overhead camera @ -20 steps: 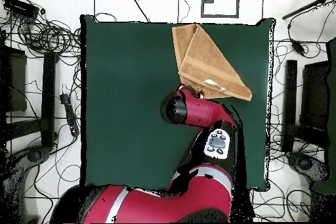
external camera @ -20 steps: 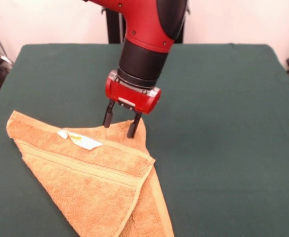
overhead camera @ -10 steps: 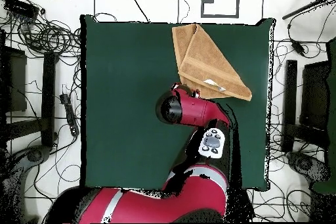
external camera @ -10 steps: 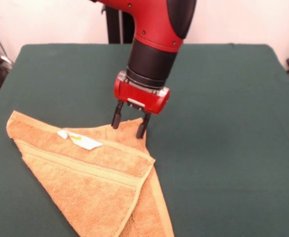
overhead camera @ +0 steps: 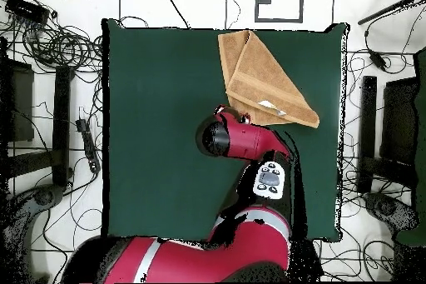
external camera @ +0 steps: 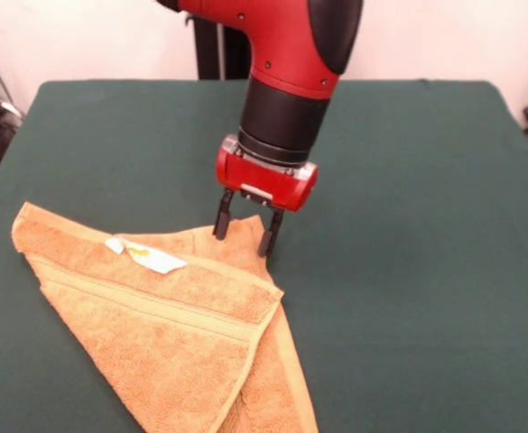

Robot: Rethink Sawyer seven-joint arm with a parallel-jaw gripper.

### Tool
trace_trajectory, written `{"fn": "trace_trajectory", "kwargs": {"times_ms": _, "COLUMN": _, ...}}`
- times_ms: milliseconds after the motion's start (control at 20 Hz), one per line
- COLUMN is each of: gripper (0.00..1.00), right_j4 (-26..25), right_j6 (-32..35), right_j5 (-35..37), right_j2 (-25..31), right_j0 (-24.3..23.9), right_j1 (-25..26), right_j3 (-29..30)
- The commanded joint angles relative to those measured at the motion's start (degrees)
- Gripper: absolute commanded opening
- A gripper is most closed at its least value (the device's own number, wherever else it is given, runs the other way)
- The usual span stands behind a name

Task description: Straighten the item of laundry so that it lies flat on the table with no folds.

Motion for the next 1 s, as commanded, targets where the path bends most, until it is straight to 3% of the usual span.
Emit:
{"fn": "trace_trajectory", "kwargs": {"times_ms": 50, "gripper": 1.00, "right_j4": 2.19, "right_j6": 8.29, "right_j5": 4.99, "right_j2": 7.61, "right_j0": 1.48, "right_j1": 2.22, "right_j3": 4.09}}
{"fn": "trace_trajectory", "kwargs": {"times_ms": 1000, "gripper": 1.00, "right_j4": 2.31, "right_j6": 11.00, "right_j5": -0.74, "right_j2": 7.97, "right_j0": 2.48, "right_j1": 2.63, "right_j3": 7.19}}
